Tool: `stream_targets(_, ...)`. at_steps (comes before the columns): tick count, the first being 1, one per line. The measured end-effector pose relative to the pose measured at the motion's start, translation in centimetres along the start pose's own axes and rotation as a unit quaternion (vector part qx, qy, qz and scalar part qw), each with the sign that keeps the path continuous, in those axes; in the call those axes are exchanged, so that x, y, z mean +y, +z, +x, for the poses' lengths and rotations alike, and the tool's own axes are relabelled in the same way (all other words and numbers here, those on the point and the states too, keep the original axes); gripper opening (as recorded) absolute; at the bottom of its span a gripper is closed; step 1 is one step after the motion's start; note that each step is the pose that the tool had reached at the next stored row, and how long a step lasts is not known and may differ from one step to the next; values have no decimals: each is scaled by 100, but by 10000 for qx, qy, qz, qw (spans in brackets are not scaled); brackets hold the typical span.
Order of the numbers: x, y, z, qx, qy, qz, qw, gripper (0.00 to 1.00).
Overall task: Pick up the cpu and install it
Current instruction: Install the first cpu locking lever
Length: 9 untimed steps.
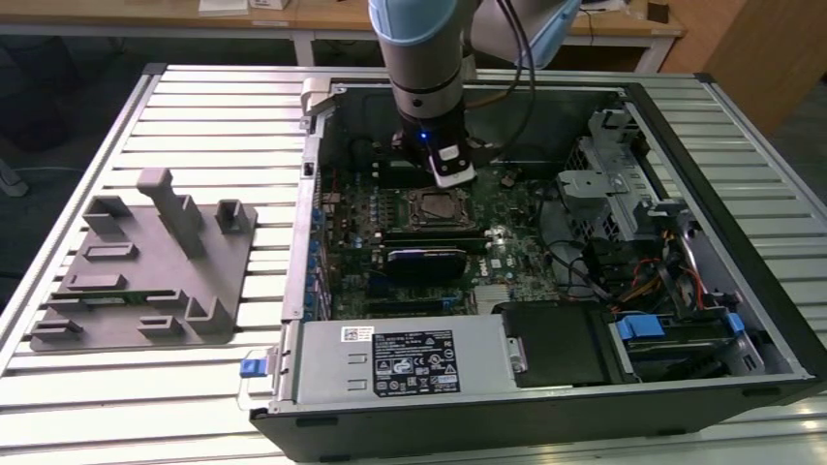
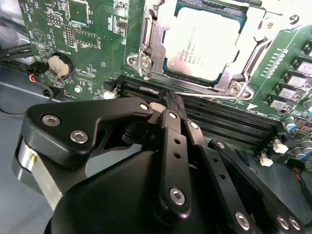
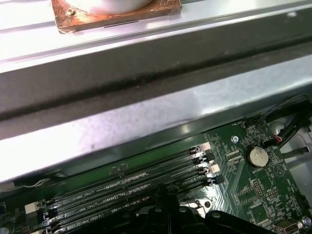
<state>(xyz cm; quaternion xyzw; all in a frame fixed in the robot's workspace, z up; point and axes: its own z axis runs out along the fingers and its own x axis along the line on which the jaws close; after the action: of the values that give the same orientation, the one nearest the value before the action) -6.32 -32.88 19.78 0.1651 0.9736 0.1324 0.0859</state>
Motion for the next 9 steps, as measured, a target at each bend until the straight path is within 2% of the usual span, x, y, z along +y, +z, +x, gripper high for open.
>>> stream_targets(9, -12, 43, -3, -17, 14, -1, 10000, 11)
